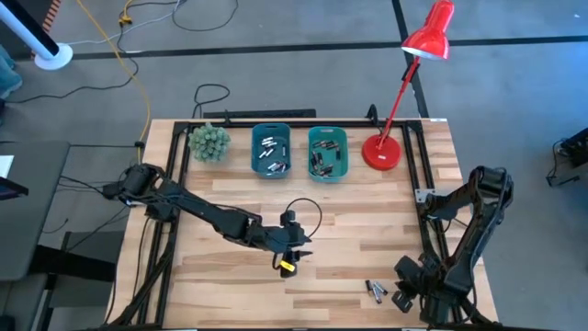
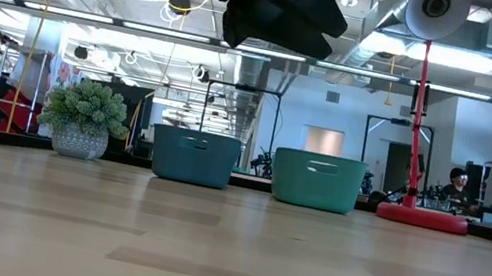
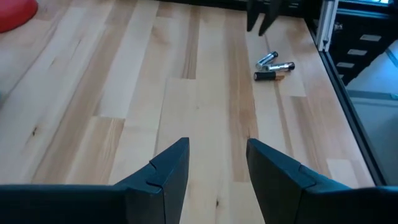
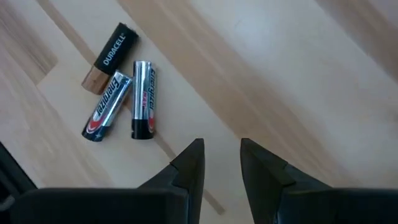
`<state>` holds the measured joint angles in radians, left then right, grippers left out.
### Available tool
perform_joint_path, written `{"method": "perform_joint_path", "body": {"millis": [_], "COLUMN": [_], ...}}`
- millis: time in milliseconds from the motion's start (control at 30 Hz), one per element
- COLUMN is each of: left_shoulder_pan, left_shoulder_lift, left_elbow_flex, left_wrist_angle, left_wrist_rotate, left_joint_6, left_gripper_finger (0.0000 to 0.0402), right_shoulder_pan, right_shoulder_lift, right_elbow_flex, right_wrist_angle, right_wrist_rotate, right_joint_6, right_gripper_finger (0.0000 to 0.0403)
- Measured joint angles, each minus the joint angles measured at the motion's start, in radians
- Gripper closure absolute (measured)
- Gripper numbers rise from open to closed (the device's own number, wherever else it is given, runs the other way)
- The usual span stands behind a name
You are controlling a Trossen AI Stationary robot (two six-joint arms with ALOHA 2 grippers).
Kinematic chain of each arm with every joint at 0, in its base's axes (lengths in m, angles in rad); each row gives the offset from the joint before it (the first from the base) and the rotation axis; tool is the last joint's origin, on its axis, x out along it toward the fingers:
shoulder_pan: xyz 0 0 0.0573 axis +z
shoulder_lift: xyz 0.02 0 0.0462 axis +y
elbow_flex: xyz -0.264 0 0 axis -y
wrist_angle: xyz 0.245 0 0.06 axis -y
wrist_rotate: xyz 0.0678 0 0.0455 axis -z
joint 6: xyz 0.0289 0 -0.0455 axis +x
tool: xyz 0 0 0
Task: Sort batteries
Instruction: Put the silver battery into the blue bin
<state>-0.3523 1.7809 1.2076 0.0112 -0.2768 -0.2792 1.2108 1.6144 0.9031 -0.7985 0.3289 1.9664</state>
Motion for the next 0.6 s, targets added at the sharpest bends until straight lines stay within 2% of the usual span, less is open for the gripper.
{"method": "perform_joint_path", "body": {"millis": [167, 333, 433, 600], "left_shoulder_pan": [-0.006, -0.008, -0.008, -0.008], "left_shoulder_lift": [0.0, 0.0, 0.0, 0.0], "left_elbow_flex": [-0.001, -0.001, -0.001, -0.001], "left_wrist_angle": [-0.007, -0.007, -0.007, -0.007], "left_wrist_rotate": [0.0, 0.0, 0.0, 0.0], "left_joint_6": [-0.021, -0.021, -0.021, -0.021], "left_gripper_finger": [0.0247, 0.0247, 0.0247, 0.0247], "right_shoulder_pan": [0.014, 0.034, 0.055, 0.071], "right_shoulder_lift": [0.011, 0.017, 0.06, 0.128], "right_elbow_flex": [0.0, 0.0, 0.0, 0.005], "right_wrist_angle": [0.053, 0.072, 0.147, 0.224], "right_wrist_rotate": [-0.01, -0.023, -0.023, 0.004], "right_joint_6": [0.016, 0.045, 0.05, 0.045], "right_gripper_finger": [0.0256, 0.0199, 0.0168, 0.0154]}}
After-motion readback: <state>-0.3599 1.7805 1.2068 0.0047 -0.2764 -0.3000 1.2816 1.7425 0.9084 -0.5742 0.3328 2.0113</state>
